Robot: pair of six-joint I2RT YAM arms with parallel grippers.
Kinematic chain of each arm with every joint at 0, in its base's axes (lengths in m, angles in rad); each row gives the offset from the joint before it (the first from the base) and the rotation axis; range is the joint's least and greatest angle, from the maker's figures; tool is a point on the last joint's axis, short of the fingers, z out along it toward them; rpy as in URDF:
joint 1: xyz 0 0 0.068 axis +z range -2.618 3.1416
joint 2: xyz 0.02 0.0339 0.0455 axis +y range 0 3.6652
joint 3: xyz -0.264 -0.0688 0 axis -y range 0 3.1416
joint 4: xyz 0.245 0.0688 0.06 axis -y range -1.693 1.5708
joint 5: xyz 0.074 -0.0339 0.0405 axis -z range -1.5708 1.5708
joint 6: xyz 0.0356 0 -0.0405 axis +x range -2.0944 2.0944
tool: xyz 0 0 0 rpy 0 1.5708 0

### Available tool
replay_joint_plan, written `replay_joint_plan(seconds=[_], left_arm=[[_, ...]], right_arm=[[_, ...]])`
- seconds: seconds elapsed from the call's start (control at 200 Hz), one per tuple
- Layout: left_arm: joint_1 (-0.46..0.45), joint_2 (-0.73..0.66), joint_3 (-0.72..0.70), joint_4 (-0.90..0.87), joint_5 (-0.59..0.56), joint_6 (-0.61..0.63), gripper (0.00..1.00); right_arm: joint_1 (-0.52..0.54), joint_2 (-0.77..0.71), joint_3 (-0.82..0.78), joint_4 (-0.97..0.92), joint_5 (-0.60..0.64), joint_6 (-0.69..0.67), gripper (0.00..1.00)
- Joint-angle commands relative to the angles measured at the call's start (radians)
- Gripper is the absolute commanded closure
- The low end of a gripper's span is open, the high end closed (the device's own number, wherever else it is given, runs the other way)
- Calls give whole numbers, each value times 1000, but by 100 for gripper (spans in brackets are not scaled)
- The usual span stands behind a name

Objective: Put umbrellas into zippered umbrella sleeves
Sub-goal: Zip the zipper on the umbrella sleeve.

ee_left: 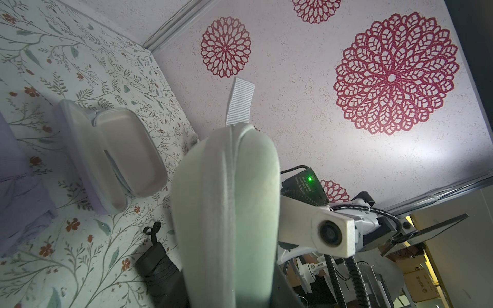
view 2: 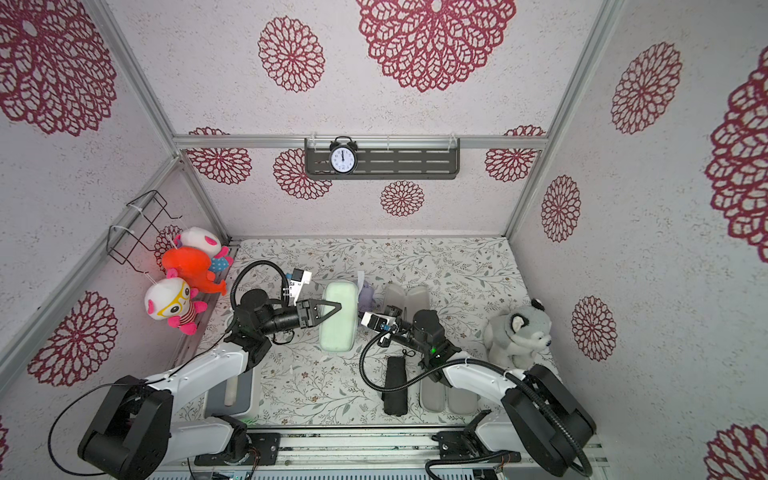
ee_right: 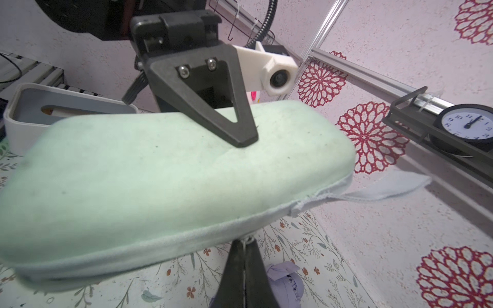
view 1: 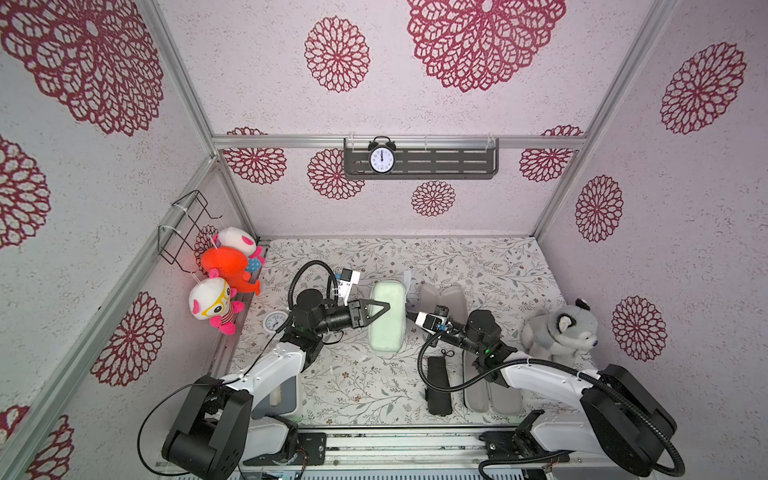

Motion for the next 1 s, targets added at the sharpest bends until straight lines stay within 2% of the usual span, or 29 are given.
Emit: replay_joint_plan(seconds=[0.0, 0.255, 0.62, 0.775, 0.996], left_arm=[[22, -3, 50, 71, -23, -10, 97], [29, -1, 53, 66, -43, -8, 97], [36, -13, 53, 41, -72, 6, 97], [37, -24, 50, 11, -78, 23, 97], [36, -67, 27, -34, -146, 58, 97]], right_arm=[[13, -42, -10, -62, -56, -9, 100], [49, -83, -47, -105, -32, 7, 100], [168, -120, -90, -149, 43, 51, 100], [206, -105, -84, -139, 77, 72, 100], [252, -104, -101, -74, 79, 141, 100]])
